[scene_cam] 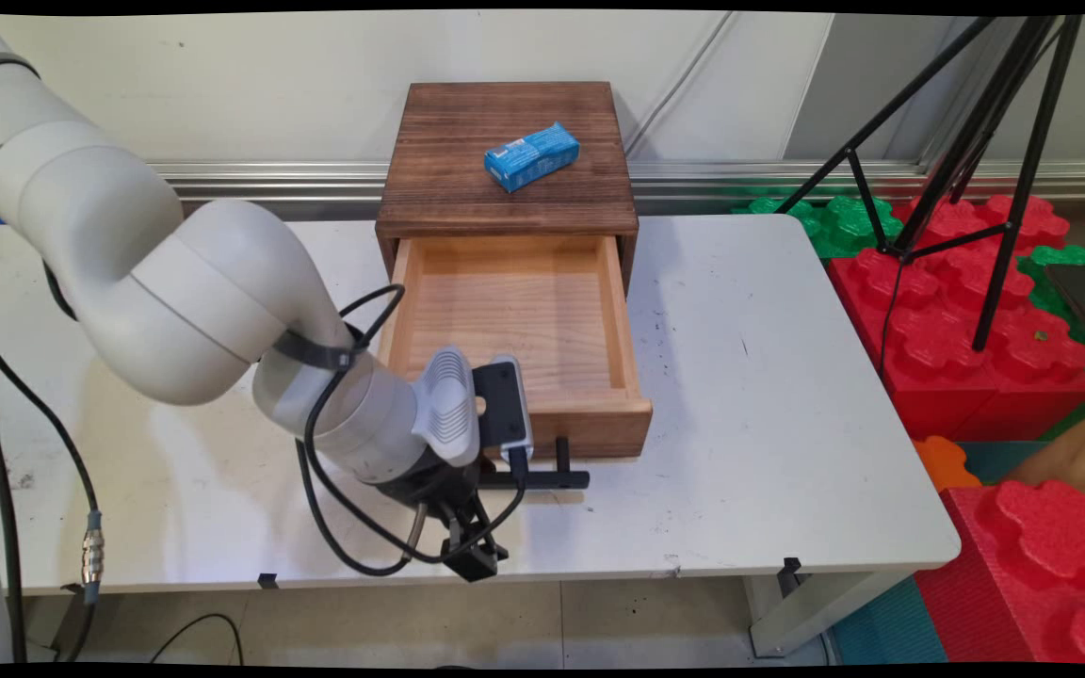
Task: Open the drawer
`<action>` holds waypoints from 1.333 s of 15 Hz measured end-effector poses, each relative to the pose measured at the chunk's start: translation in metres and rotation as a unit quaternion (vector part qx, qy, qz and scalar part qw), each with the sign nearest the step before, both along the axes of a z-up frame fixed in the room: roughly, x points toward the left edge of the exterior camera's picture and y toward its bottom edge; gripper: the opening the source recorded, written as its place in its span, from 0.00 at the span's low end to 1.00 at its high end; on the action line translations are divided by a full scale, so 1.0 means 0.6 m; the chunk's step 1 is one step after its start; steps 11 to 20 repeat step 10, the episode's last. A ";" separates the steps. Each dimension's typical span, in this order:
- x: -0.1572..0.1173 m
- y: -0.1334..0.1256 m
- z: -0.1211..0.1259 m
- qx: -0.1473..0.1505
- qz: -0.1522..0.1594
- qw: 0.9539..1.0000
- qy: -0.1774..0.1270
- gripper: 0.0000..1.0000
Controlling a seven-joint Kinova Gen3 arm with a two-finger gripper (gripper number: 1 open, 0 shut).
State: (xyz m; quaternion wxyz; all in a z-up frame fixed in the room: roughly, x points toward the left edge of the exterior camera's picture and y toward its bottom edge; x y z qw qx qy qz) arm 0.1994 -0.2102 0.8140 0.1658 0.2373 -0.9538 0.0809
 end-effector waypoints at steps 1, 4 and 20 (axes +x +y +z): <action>-0.001 0.003 0.001 0.001 -0.001 1.000 0.000 1.00; -0.005 0.015 0.003 0.004 -0.002 1.000 0.002 1.00; -0.008 0.030 0.009 0.002 -0.005 1.000 0.003 1.00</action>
